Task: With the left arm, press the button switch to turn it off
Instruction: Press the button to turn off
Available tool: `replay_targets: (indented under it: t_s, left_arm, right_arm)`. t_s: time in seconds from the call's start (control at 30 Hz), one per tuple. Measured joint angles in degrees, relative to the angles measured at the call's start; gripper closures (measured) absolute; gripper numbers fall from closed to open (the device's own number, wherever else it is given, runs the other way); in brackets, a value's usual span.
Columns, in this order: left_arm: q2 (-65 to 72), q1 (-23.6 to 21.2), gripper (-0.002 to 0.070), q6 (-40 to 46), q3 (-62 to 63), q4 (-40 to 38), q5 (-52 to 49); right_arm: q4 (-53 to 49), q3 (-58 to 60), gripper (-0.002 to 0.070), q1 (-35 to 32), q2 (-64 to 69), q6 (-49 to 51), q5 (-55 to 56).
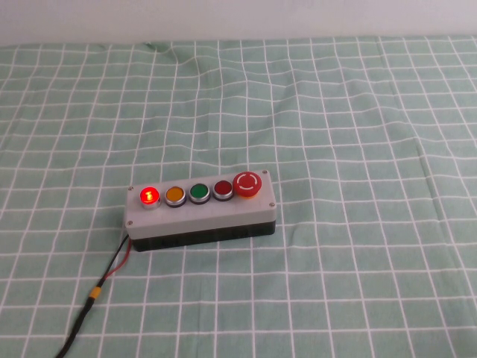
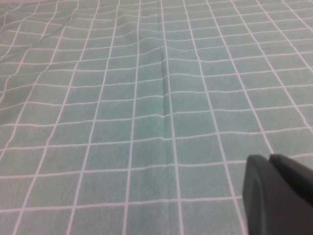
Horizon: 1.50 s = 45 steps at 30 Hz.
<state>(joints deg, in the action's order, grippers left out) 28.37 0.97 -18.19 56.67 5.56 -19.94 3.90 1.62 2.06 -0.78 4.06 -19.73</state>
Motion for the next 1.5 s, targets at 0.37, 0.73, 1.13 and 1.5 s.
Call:
replay_targets:
  t_s: [0.37, 0.73, 1.13, 1.5]
  left_arm:
    - [10.4, 0.0, 0.0678, 5.6, 2.8, -0.3, -1.2]
    - [28.8, 0.0, 0.0678, 29.3, 20.9, -20.4, -31.5]
    - [46.9, 11.8, 0.0678, 28.2, 23.6, -19.3, -39.4]
    - [62.4, 20.0, 0.0678, 18.2, 23.6, -9.5, -38.9]
  right_arm:
    - [0.0, 0.0, 0.0692, 0.0, 0.0, 0.0, 0.0]
    - [0.0, 0.0, 0.0692, 0.0, 0.0, 0.0, 0.0]
    - [0.0, 0.0, 0.0692, 0.0, 0.0, 0.0, 0.0]
    - [0.0, 0.0, 0.0692, 0.0, 0.0, 0.0, 0.0]
